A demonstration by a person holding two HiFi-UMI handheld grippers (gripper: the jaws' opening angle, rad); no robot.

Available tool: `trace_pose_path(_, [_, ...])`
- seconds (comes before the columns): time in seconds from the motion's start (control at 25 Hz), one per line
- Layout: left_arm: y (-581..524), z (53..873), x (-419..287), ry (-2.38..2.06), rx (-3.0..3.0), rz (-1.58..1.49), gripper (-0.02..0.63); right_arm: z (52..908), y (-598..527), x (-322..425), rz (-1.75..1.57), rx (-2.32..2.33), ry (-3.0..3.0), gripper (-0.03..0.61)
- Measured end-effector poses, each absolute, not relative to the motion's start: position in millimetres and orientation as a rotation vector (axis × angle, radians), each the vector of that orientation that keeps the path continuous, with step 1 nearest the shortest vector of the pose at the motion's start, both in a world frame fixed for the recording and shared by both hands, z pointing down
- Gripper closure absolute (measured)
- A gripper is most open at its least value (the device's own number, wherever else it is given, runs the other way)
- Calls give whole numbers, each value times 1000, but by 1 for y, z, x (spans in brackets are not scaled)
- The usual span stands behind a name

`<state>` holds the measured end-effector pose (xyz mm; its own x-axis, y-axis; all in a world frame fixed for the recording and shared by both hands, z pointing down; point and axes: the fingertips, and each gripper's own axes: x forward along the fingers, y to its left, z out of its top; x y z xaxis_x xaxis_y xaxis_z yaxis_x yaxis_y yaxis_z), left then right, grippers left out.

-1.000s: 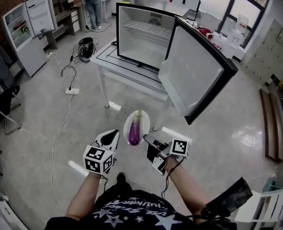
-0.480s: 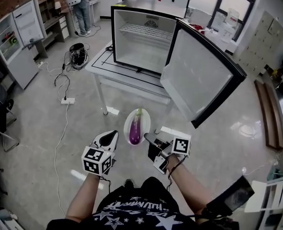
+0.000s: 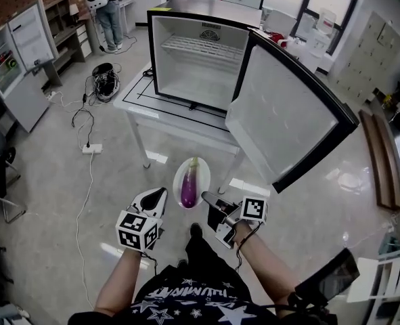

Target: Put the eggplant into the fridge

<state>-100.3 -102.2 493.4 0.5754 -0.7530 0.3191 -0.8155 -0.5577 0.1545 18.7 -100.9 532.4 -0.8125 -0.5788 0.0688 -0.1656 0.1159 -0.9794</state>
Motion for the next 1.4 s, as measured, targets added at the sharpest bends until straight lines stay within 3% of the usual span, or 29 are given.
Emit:
trace_pose_path(0.64, [-241,490,-111,-1364,2471,321,604,525,-250,-4,-1761,-674,2094,541])
trace_pose_path(1.4, [-329,486,-144,-1568,2376,324,604,535,-336,-34,-1830,-528,2146,541])
